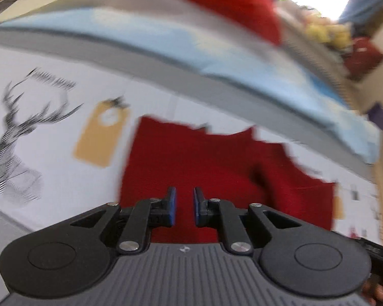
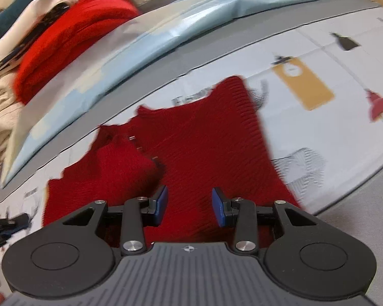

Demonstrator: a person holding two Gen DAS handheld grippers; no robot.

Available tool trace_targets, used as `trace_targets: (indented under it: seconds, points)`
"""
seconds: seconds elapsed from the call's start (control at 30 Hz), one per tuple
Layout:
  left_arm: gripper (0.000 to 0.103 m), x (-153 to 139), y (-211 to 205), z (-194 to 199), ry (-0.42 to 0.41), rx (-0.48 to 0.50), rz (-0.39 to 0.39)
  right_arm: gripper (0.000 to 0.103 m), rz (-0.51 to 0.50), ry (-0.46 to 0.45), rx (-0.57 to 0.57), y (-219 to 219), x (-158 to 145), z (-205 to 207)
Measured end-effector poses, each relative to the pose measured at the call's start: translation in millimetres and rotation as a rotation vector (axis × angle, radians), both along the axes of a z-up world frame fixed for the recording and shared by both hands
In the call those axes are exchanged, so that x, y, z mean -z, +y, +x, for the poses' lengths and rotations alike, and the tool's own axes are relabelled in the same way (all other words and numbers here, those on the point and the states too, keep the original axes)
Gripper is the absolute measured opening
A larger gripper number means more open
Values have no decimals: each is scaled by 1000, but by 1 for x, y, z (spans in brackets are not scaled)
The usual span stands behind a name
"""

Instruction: Fold small clothes

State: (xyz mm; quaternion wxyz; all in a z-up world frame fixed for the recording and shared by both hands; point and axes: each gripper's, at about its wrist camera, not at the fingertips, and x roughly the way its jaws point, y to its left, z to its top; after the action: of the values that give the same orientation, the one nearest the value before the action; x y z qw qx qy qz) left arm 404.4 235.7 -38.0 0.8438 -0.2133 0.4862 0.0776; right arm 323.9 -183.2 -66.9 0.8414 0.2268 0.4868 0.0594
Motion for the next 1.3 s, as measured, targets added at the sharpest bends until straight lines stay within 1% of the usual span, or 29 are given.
trace_targets:
  seconds: [0.07,0.1,0.2,0.27,0.4,0.5,0.53,0.57,0.6,0.67,0.7,0.73,0.87,0.9,0.93,0.97,1.03,1.1,1.13,1.2,1.23,1.3]
  points:
    - [13,11,12,0,47,-18,-26,41,31,-21,-64,15,1,0]
    - [13,16,17,-1,70,-44,-51,41,42,-39,-101,25,1,0]
    - [13,21,32,-3,94,-87,-127,43,30,-91,-210,54,-1,0]
    - [13,18,35,-4,88,-83,-128,52,-10,-140,-281,77,-2,-3]
    - [13,15,28,-6,78,-60,-120,55,-71,-185,-371,108,1,-7]
    - [13,13,22,-7,80,-55,-124,55,-178,-183,-389,119,9,-6]
    - [13,12,22,-8,80,-51,-122,54,-231,-169,-376,120,13,-5]
    - [13,12,21,-8,82,-48,-120,52,-258,-151,-353,116,17,-3]
    - [13,12,22,-8,83,-47,-119,49,-246,-132,-311,107,21,-1]
    - [13,12,23,-8,81,-49,-120,22,-145,-97,-209,86,23,3]
    - [13,12,24,-8,80,-49,-120,19,-99,-83,-165,77,24,3]
    - [13,11,24,-8,79,-50,-119,18,-63,-73,-112,68,23,2]
    - [13,11,24,-8,78,-47,-114,19,-46,-53,25,46,20,-2]
    - [13,11,23,-7,81,-46,-114,20,-35,-33,49,39,22,-1]
    - [13,11,23,-7,83,-46,-114,24,-16,-11,63,34,26,1]
    - [13,12,22,-6,84,-44,-114,26,16,13,84,28,31,2]
    - [14,13,20,-6,88,-41,-111,26,82,53,132,15,39,3]
    - [16,15,19,-5,91,-39,-110,26,106,68,179,4,43,3]
    - [17,15,19,-4,92,-37,-109,26,114,69,199,1,44,4]
    - [18,17,19,-4,96,-36,-105,15,133,60,233,-8,42,4]
    - [18,17,19,-4,97,-35,-105,10,146,38,246,-11,38,3]
    - [18,18,18,-3,98,-34,-101,9,157,-53,238,-11,22,-1]
